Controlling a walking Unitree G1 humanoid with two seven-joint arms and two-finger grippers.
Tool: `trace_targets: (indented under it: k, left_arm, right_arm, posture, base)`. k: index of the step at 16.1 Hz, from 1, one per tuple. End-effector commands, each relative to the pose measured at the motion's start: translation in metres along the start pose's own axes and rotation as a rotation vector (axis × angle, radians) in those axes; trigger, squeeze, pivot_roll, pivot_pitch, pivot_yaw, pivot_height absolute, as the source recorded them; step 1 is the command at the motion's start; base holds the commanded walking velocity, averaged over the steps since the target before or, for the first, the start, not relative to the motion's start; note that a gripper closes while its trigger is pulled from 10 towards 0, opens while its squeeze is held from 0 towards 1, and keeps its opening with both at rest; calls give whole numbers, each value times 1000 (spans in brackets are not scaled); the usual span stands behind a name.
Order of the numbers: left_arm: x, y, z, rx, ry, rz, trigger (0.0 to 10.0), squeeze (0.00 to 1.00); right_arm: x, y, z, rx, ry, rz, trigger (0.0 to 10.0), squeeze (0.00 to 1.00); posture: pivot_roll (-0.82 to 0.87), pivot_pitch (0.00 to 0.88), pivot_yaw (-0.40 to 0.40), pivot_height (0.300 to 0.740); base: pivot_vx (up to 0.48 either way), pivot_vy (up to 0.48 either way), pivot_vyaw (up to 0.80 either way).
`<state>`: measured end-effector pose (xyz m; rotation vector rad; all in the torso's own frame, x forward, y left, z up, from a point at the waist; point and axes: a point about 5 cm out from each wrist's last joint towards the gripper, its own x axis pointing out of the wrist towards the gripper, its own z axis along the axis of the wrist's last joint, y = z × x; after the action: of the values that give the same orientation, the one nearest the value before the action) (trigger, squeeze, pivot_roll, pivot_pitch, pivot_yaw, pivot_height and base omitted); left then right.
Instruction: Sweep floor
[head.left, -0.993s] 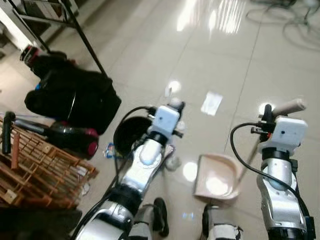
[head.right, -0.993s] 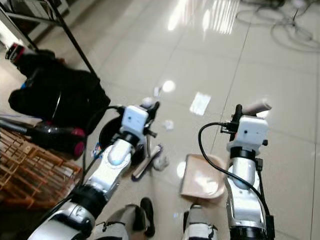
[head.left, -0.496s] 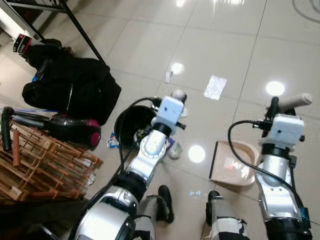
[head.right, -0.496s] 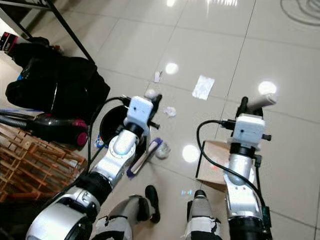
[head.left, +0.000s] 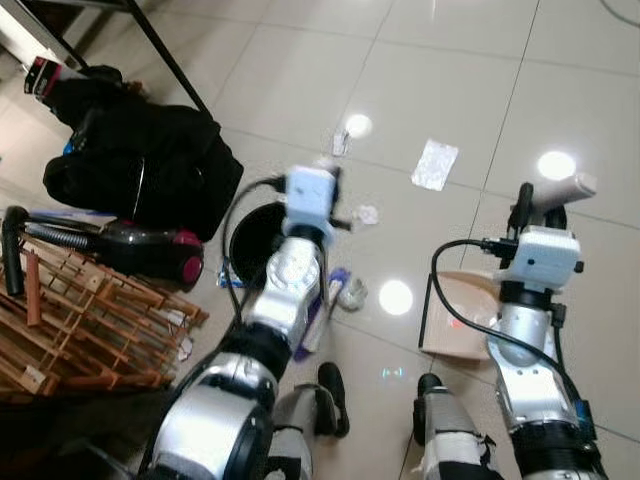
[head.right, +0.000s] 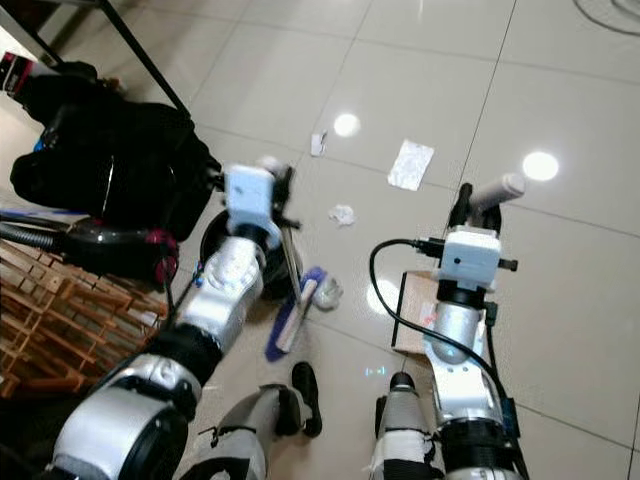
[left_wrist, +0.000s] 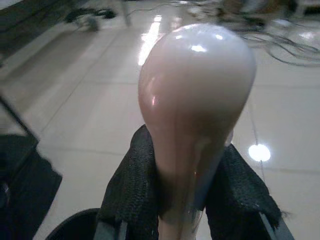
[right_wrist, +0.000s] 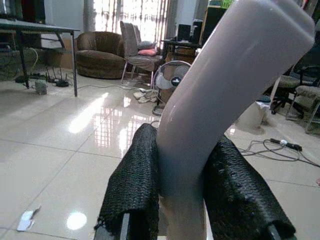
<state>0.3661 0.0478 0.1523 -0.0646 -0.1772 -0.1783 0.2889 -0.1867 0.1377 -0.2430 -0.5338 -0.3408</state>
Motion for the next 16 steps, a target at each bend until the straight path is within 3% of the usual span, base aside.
trace_targets:
  k: [1, 6, 10, 12, 16]
  left_arm:
    - [-5, -34, -11, -173, 104, 6, 10000, 0]
    - [12, -33, 11, -427, 99, 102, 10000, 0]
    - [17, -41, 20, -556, 85, 66, 10000, 0]
    - [16, -54, 23, -602, 85, -50, 10000, 0]
    - [17, -58, 32, -596, 24, -156, 10000, 0]
  right_arm:
    - [-19, 16, -12, 43, 97, 34, 10000, 0]
    - [-23, 15, -11, 74, 98, 21, 10000, 0]
    - [-22, 17, -11, 89, 96, 23, 10000, 0]
    - [-17, 21, -7, 110, 81, 32, 10000, 0]
    - [-9, 24, 3, 146, 40, 63, 10000, 0]
  posture:
    - [74, 429, 258, 740]
    - [61, 423, 254, 740]
    - [49, 411, 247, 740]
    - [34, 401, 238, 740]
    - [-3, 366, 206, 740]
  base:
    - [0, 0, 0]
    - [0, 0, 0]
    - [0, 0, 0]
    - [0, 0, 0]
    - [0, 0, 0]
